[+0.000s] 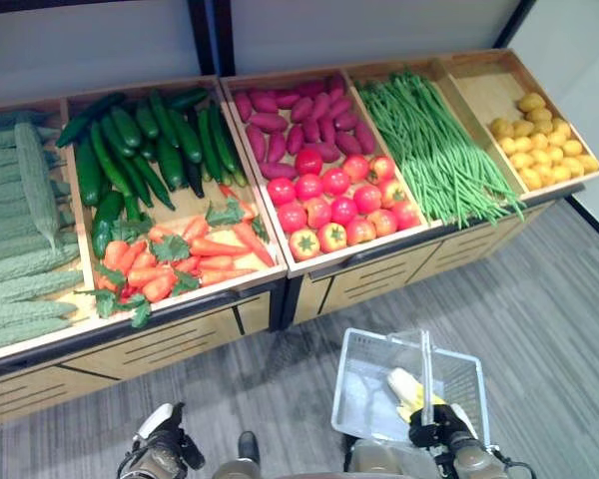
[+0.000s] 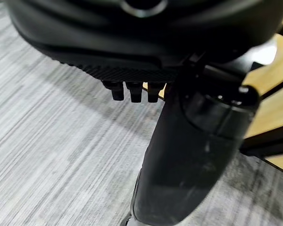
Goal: Get the vegetables into the basket
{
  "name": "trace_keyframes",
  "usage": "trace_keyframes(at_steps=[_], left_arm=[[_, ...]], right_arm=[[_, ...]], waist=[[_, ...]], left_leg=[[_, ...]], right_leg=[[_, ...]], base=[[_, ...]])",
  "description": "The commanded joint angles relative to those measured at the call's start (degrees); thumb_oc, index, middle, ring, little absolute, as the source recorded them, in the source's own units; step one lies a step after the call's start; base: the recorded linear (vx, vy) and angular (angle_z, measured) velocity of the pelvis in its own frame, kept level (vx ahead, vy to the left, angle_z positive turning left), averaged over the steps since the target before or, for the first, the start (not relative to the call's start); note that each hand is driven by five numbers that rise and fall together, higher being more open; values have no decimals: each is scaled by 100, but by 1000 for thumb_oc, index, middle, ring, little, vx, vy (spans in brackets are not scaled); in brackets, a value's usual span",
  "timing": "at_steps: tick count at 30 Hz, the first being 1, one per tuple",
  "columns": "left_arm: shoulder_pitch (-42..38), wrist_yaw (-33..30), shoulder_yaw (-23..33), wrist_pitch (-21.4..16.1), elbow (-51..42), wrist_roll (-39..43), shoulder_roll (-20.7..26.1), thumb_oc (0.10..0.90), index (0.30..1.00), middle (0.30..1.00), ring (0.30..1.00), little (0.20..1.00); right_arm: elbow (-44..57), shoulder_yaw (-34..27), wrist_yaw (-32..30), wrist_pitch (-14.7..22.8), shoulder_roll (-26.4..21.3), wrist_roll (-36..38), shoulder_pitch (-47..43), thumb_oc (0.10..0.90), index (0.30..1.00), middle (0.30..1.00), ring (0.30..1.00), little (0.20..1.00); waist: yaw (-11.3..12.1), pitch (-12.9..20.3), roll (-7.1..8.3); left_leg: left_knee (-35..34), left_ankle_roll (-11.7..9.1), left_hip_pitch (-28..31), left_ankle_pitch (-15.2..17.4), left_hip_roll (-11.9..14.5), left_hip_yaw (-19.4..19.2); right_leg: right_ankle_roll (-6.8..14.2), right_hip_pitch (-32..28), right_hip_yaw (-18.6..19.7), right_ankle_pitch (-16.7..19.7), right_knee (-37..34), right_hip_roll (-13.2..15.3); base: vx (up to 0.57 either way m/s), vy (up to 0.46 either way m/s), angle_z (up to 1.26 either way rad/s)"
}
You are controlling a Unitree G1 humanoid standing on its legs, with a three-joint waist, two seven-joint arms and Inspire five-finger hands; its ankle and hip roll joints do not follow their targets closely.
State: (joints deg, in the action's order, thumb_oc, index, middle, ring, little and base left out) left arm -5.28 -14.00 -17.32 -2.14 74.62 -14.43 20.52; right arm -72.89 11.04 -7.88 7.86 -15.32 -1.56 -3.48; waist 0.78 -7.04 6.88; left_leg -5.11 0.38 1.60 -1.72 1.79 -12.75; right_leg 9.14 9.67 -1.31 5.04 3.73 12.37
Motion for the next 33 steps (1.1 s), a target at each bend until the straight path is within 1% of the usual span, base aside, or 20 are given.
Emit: trace_keyframes(at_steps=[1,2,3,5,10,15,16,17,18,20,21,22,23,24,26,27,30,31,32,33], left_arm=[[-341,-239,618,-47,225,542,-82,900,1000,1000,1000,1000],[-291,-231,826,-28,324,771,-144,900,1000,1000,1000,1000],[-290,-231,827,-28,323,771,-144,900,1000,1000,1000,1000],[-127,-175,1203,-17,475,1157,-248,900,1000,1000,1000,1000],[8,-75,1588,-36,614,1695,-452,900,1000,1000,1000,1000],[104,17,1697,-74,664,1984,-608,900,1000,1000,1000,1000],[125,34,1779,-66,715,2098,-612,900,1000,1000,1000,1000],[161,48,2039,-106,712,2548,-643,900,1000,1000,1000,1000],[163,48,2040,-105,711,2550,-643,900,1000,1000,1000,1000],[170,-244,2713,-281,728,3381,-548,900,1000,1000,1000,1000],[174,-669,3345,-396,785,4004,-398,900,1000,1000,1000,1000],[213,-893,3832,-449,891,4427,-214,900,1000,1000,1000,1000],[212,-1030,4137,-563,933,4710,-22,900,1000,1000,1000,1000],[201,-1127,4255,-632,957,4806,145,900,1000,1000,1000,1000],[130,-1451,4363,-713,964,4676,603,900,1000,1000,1000,1000],[28,-1776,4352,-820,790,4503,833,900,1000,1000,1000,1000],[-23,-1954,4375,-885,592,4492,957,900,1000,1000,1000,1000],[-66,-2237,4398,-1118,19,4415,1188,900,1000,1000,1000,1000],[-58,-2415,4379,-1236,-560,4261,1294,900,1000,1000,1000,1000],[-20,-2530,4354,-1243,-970,4042,1332,900,1000,1000,1000,1000]], right_arm=[[-58,73,-128,-59,-435,-105,284,400,300,300,300,300],[-129,51,-104,-91,-418,-93,314,400,300,300,300,300],[-128,52,-104,-91,-419,-93,315,400,300,300,300,300],[-236,15,-35,-124,-472,-178,371,400,300,300,300,300],[-336,-13,35,-149,-545,-190,385,400,300,300,300,300],[-488,-13,101,-171,-575,-226,393,400,300,300,300,300],[-502,7,123,-171,-557,-266,402,400,300,300,300,300],[-507,-17,118,-171,-538,-288,433,400,300,300,300,300],[-507,-15,118,-171,-538,-288,432,400,300,300,300,300],[-543,-31,115,-174,-472,-298,446,400,300,300,300,300],[-459,9,107,-146,-411,-353,495,400,300,300,300,300],[-414,61,129,-138,-396,-403,550,400,300,300,300,300],[-376,123,166,-147,-404,-437,577,400,300,300,300,300],[-369,194,176,-148,-435,-503,595,400,300,300,300,300],[-287,340,206,-107,-435,-530,628,400,300,300,300,300],[-299,374,186,-81,-439,-525,640,400,300,300,300,300],[-321,384,152,-64,-427,-526,648,400,300,300,300,300],[-334,388,133,-36,-429,-521,674,400,300,300,300,300],[-330,383,117,-22,-424,-533,697,400,300,300,300,300],[-317,365,109,-4,-414,-530,718,400,300,300,300,300]], waist=[[-98,-354,-214],[-81,-264,-188],[-86,-266,-189],[-99,-97,-244],[-135,42,-321],[-131,112,-372],[-143,133,-377],[-148,166,-391],[-149,163,-391],[-130,215,-386],[-130,248,-375],[-127,279,-368],[-122,297,-369],[-126,309,-366],[-139,345,-359],[-126,355,-366],[-118,358,-366],[-87,361,-381],[-67,356,-381],[-58,359,-377]], left_leg=[[11,-289,-74,-36,221,259],[11,-358,-37,-54,294,273],[11,-359,-34,-54,295,278],[11,-448,43,-78,410,286],[11,-590,88,-166,583,284],[11,-628,128,-180,642,249],[11,-631,150,-178,651,229],[11,-635,179,-173,655,215],[11,-635,184,-172,655,215],[11,-640,211,-145,647,203],[11,-648,246,-117,640,183],[11,-654,273,-88,629,160],[11,-659,280,-73,620,148],[11,-660,293,-54,602,129],[11,-673,293,-30,566,93],[11,-682,278,-25,554,107],[11,-683,264,-27,541,121],[11,-692,240,-28,525,143],[11,-697,218,-37,515,165],[11,-700,203,-40,508,189]], right_leg=[[135,-35,121,254,-57,-122],[87,-188,39,206,-195,-173],[86,-196,34,208,-201,-173],[24,-433,-63,188,-407,-292],[-65,-722,-196,162,-757,-469],[-100,-837,-231,127,-858,-522],[-107,-855,-237,129,-865,-526],[-115,-879,-229,128,-870,-525],[-115,-884,-230,127,-870,-526],[-118,-911,-230,111,-873,-519],[-109,-926,-223,121,-873,-505],[-96,-932,-203,134,-873,-493],[-83,-931,-198,148,-873,-475],[-66,-929,-198,166,-872,-452],[-31,-913,-198,214,-870,-411],[-13,-903,-213,236,-872,-387],[0,-900,-226,242,-873,-374],[22,-891,-260,257,-873,-345],[33,-882,-285,263,-873,-329],[40,-880,-299,259,-873,-320]], base=[[103,-254,34],[57,-164,32],[85,-167,20],[122,-181,4],[44,-130,-5],[8,-42,-7],[14,-4,-4],[14,-4,-4],[18,10,-6],[7,5,-2],[0,35,3],[-7,47,-1],[-28,56,-4],[-35,65,-4],[-44,67,0],[-33,39,-1],[-10,9,0],[0,0,0],[-33,19,3],[-19,-1,13]])
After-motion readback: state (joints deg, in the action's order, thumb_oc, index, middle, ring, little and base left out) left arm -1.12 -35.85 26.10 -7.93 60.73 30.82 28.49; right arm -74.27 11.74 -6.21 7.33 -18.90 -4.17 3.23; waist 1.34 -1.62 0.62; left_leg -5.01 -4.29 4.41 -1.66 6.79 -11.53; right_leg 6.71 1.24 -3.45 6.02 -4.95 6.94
